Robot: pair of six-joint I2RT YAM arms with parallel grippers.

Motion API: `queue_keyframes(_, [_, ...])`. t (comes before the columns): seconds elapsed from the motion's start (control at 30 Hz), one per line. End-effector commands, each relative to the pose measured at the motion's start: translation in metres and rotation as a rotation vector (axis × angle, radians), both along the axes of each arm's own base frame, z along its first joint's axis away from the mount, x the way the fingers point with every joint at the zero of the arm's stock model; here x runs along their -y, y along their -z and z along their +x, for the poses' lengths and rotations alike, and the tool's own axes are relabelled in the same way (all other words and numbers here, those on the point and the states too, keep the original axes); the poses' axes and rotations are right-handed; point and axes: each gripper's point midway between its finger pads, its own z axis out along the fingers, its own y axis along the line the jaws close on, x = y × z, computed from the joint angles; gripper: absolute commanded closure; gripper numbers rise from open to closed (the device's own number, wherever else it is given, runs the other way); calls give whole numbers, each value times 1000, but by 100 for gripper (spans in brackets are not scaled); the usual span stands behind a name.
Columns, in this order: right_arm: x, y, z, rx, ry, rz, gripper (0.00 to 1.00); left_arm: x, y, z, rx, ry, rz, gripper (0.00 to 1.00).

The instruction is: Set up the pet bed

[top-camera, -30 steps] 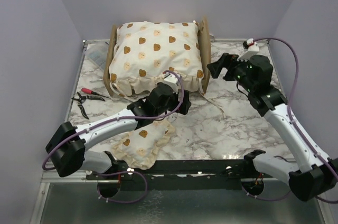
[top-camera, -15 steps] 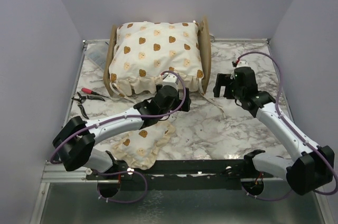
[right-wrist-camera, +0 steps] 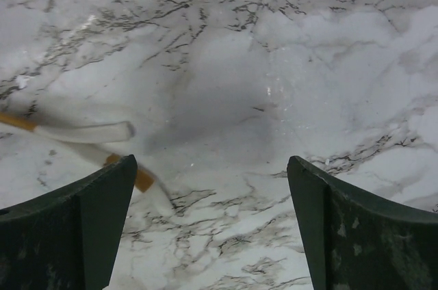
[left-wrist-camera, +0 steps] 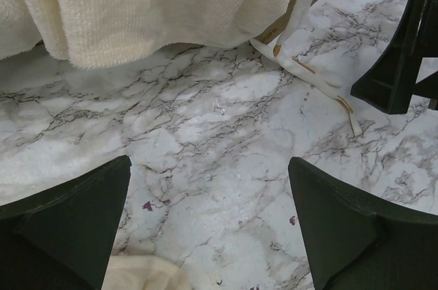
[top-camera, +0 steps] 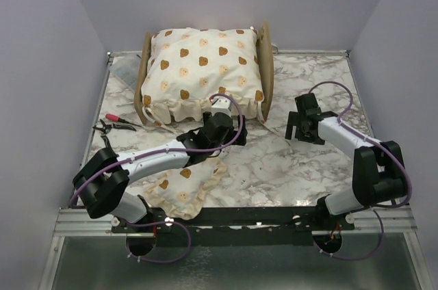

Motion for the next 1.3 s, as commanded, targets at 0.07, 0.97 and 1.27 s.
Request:
queue_keyframes(0.07, [5, 15, -6, -68, 43, 8, 6, -6, 3, -1, 12, -23, 4, 1])
queue_keyframes(0.97, [-71, -17, 1, 61, -251, 91, 30, -8, 13, -4, 6, -33, 13, 1])
queue_keyframes(1.27, [-74, 10, -2, 4, -224, 105, 51, -12, 5, -4, 25, -39, 9, 1])
